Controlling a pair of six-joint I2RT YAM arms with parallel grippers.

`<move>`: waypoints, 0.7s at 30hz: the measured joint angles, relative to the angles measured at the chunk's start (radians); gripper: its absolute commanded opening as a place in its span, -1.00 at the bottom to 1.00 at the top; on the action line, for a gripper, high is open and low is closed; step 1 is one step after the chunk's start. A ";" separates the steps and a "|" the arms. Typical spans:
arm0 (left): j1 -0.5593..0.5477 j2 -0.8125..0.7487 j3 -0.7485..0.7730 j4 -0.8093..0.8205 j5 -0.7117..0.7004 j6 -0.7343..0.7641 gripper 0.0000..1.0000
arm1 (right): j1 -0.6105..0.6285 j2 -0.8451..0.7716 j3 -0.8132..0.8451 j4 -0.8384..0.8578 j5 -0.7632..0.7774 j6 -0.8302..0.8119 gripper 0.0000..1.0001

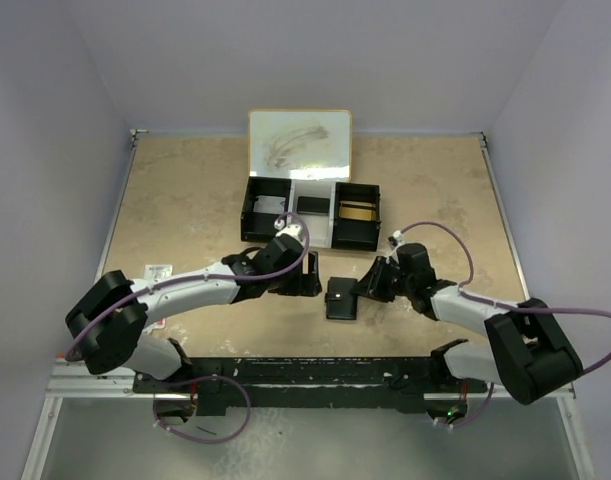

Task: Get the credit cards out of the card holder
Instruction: Open the card holder at the center of the board.

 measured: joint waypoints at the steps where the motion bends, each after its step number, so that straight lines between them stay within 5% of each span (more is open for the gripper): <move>1: -0.007 0.013 0.010 0.002 -0.003 0.000 0.45 | 0.012 0.006 0.000 0.008 -0.002 0.002 -0.55; 21: -0.253 0.390 0.354 -0.179 -0.274 0.064 -0.22 | 0.077 0.072 -0.041 0.158 -0.024 0.101 -0.52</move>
